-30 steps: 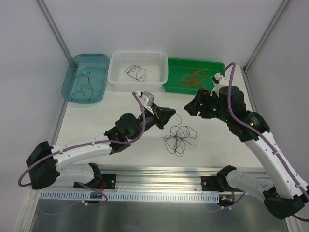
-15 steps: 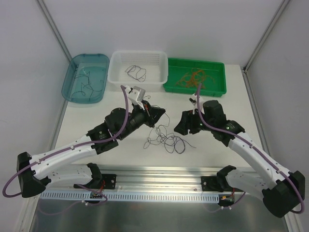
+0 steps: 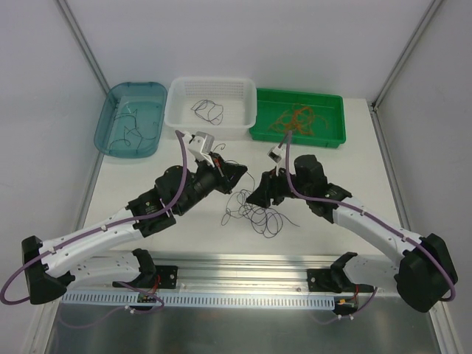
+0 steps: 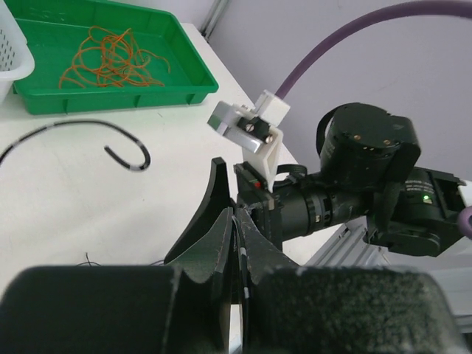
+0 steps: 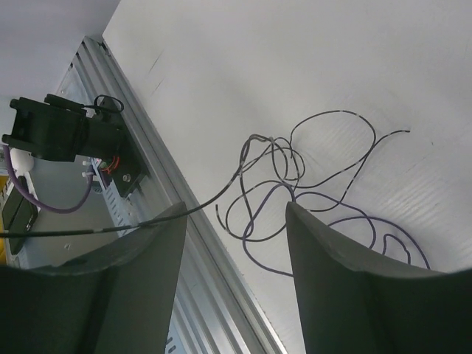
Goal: Untangle the cables
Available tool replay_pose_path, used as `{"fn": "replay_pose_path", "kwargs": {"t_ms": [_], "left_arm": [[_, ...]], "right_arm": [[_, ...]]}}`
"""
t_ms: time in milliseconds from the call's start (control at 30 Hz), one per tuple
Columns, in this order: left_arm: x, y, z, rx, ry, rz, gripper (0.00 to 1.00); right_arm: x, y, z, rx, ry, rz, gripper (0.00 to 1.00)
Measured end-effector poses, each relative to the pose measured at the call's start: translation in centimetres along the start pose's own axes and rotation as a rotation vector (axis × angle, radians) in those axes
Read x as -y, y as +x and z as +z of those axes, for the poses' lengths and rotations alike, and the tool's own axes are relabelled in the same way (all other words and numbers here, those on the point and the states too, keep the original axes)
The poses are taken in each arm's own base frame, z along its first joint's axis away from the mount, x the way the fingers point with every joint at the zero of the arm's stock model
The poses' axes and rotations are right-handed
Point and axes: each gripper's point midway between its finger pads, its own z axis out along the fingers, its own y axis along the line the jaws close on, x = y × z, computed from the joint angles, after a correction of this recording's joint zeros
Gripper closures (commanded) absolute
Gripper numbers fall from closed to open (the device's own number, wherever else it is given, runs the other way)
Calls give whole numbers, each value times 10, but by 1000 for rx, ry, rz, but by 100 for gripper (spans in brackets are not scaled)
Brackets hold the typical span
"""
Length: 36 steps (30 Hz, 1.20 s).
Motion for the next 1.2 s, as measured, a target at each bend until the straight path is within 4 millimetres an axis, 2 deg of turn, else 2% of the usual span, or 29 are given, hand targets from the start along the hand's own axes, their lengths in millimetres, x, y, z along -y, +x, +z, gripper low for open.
{"fn": "replay_pose_path", "kwargs": {"t_ms": [133,267,367,433,567,667,767,833,900,1033,1200], "left_arm": [[-1,1,0,-2,-5,-10,100],[-1,1,-1,-4,-10,-18,100],[-6,-1,-2,8,-36,-19,100],[-11,-5,-4,23,-62,-22,100],[-31,-15,-12,65,-162,-15,100],[-68,-19,-18,75,-292,-4,100],[-137,-19,-30,79,-490,-31,100],[-190,-11,-46,67,-646,-51,100],[-228,3,-64,31,-763,-72,100],[-272,23,-91,-31,-905,-116,100],[-305,35,-119,-53,-1018,-169,100]], "right_arm": [[7,12,9,-27,4,24,49],[12,16,17,-27,3,38,69],[14,17,19,-25,2,44,91],[14,16,19,-22,2,40,99],[12,17,10,-24,18,23,99],[4,11,-11,-7,45,-19,99],[-9,-13,-41,50,69,-71,99],[-22,-36,-65,118,77,-118,99],[-35,-57,-88,175,83,-162,99],[-69,-95,-139,298,91,-268,99],[-89,-116,-187,411,160,-340,99]]}}
